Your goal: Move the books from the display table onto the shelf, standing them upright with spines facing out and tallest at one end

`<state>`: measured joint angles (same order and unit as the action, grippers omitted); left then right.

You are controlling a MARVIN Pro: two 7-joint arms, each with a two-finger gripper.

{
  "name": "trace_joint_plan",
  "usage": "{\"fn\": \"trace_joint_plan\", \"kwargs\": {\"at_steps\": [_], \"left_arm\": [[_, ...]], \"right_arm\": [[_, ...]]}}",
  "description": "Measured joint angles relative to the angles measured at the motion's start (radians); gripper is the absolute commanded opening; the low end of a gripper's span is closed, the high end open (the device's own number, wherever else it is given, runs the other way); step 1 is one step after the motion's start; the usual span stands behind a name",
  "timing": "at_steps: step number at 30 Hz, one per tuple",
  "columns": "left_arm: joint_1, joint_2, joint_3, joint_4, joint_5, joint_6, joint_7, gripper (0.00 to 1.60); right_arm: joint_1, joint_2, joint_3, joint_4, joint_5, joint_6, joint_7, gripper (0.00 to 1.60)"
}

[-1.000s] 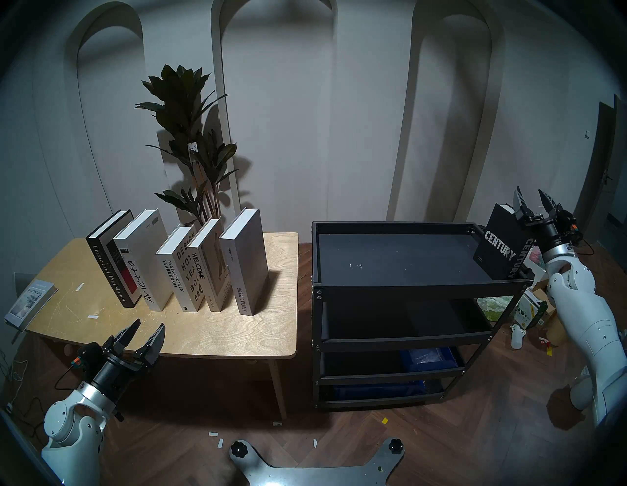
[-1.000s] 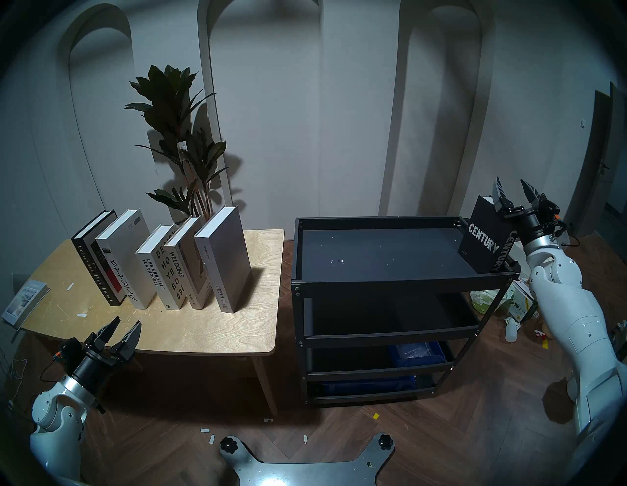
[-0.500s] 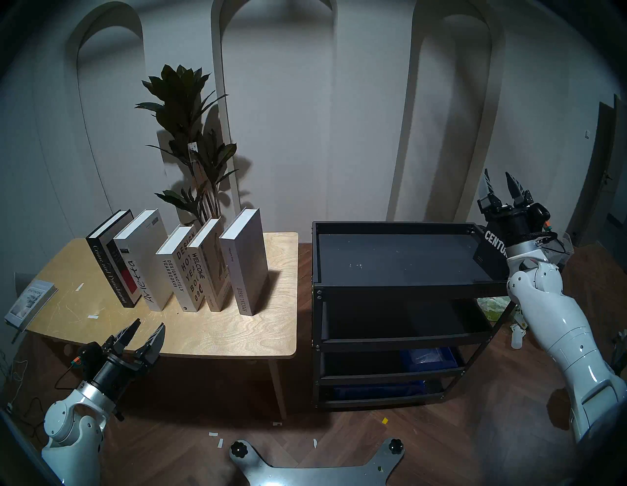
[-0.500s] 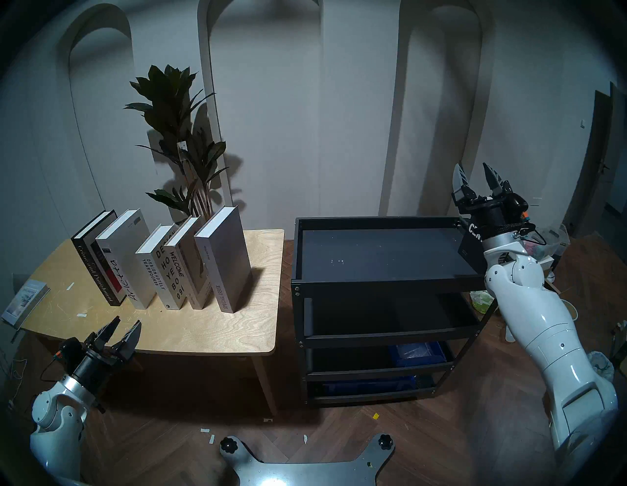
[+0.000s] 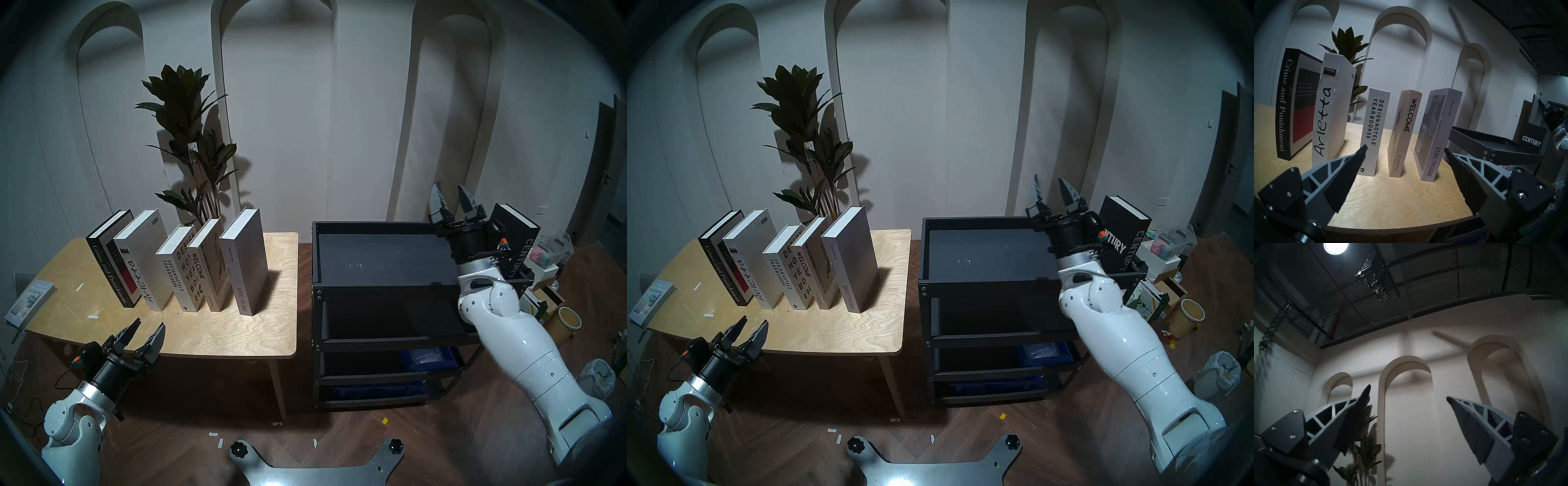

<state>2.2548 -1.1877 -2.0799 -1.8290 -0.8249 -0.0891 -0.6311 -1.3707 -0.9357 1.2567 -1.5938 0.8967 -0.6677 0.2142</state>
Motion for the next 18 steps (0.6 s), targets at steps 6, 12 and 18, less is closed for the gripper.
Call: {"fn": "trace_joint_plan", "kwargs": {"at_steps": [6, 12, 18], "left_arm": [[-0.001, 0.002, -0.007, 0.005, -0.001, 0.0, -0.002, 1.6], [-0.001, 0.003, -0.02, 0.01, -0.004, -0.001, -0.006, 1.6], [0.006, 0.003, -0.034, 0.012, -0.009, -0.002, -0.014, 1.6]], "right_arm": [[-0.02, -0.043, -0.07, -0.071, -0.054, 0.003, -0.054, 1.6], [-0.049, -0.086, -0.141, -0.15, -0.129, 0.025, -0.139, 1.6], [-0.076, -0.118, -0.189, -0.209, -0.221, 0.069, -0.241, 1.6]]}}
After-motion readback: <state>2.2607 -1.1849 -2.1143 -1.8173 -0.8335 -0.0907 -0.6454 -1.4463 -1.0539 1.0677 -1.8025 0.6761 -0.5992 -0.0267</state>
